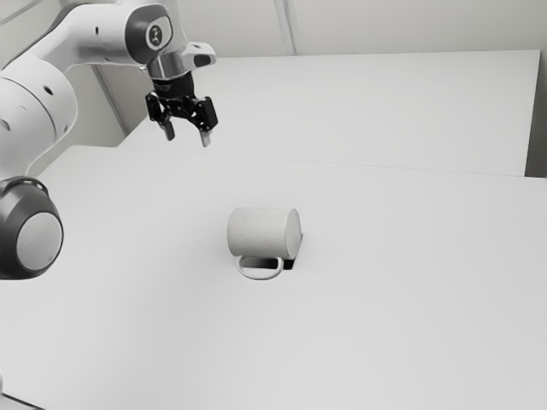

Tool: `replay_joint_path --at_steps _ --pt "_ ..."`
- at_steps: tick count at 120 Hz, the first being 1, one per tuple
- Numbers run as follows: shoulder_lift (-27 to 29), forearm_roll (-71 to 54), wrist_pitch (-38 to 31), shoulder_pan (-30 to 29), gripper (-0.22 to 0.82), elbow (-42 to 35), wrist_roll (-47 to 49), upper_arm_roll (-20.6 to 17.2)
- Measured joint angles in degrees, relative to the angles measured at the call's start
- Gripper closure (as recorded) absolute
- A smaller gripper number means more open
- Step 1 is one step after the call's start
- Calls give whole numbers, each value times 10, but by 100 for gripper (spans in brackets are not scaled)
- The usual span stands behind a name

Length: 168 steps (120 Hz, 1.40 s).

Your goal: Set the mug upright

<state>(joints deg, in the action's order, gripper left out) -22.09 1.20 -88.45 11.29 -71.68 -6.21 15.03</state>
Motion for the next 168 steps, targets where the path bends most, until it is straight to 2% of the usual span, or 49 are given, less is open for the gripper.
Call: replay_joint_path --at_steps 29,38,45,57,69,88,115,168 --pt "-8 22 -2 -2 0 -5 -7 4" --pt "2 47 -2 0 0 -44 -8 4" --pt "22 72 -3 -3 0 -93 -10 18" --pt "37 145 -9 -11 0 -151 -29 72" --pt "32 231 -20 -38 0 -187 -63 89" --pt "-17 375 -30 -80 0 -199 -134 93" --pt "-62 538 -19 -91 0 -224 -229 93" --pt "-82 671 26 -99 0 -310 -375 91"
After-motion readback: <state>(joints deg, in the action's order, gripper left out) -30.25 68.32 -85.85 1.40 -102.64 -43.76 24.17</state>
